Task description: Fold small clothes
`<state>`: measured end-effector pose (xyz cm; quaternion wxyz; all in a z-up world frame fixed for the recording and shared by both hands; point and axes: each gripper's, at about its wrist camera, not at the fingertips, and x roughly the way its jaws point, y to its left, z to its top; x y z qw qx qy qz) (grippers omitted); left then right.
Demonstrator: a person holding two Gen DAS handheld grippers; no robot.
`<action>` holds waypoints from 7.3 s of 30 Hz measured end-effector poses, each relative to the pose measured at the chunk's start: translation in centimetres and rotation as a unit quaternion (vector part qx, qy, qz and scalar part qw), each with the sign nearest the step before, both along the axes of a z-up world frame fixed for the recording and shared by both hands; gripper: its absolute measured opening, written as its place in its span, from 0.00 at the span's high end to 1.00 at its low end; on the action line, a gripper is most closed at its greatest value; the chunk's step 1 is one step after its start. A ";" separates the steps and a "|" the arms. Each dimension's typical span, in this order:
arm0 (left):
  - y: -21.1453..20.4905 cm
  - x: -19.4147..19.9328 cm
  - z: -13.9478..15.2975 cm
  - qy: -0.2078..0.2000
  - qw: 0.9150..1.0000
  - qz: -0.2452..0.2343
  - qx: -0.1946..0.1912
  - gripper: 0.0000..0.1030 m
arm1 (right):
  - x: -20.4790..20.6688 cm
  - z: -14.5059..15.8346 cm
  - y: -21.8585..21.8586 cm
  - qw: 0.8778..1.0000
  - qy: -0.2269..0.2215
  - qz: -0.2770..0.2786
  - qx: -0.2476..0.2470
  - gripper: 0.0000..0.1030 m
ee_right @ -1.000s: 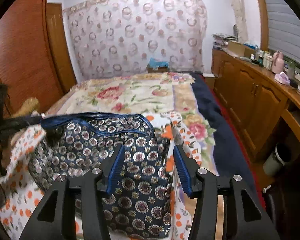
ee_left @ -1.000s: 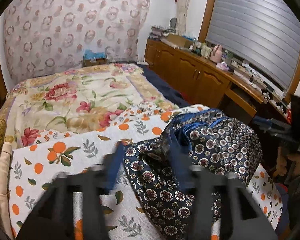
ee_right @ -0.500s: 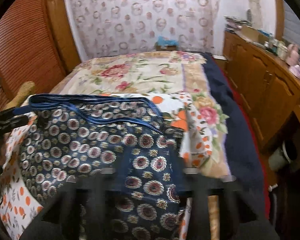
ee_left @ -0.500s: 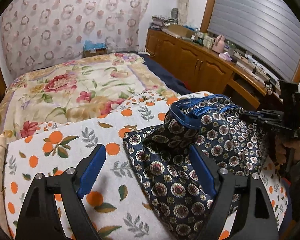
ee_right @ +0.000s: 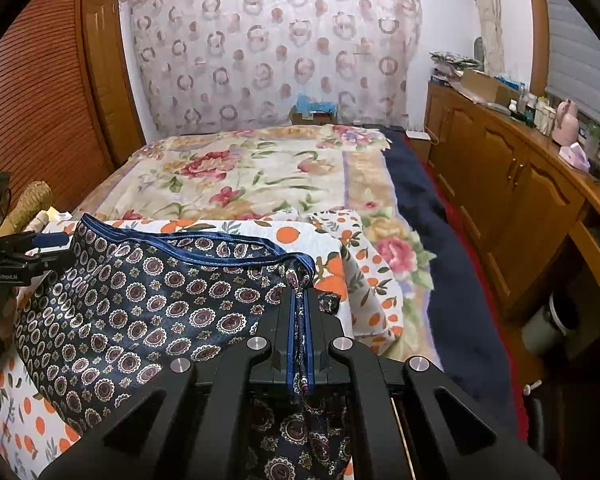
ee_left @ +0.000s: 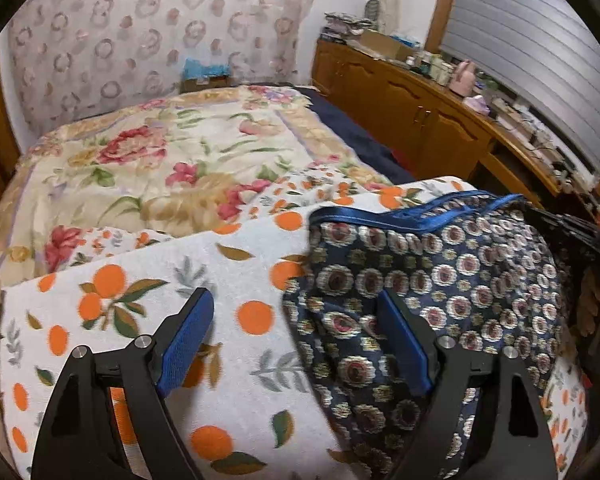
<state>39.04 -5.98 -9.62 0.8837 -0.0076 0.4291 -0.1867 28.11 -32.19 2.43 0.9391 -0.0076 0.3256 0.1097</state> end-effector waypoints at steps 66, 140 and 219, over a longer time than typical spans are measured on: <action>3.5 -2.3 -0.9 0.022 0.999 -0.009 -0.047 0.41 | 3.3 -2.5 3.9 0.996 0.071 0.042 0.029 0.33; 31.1 -20.7 4.5 -0.136 0.936 0.323 -0.030 0.90 | 18.7 1.2 46.0 0.929 -0.119 0.337 -0.100 0.48; 7.4 -30.3 14.8 -0.226 0.959 0.163 0.037 0.00 | -19.2 0.7 16.0 0.983 -0.170 0.054 0.051 0.17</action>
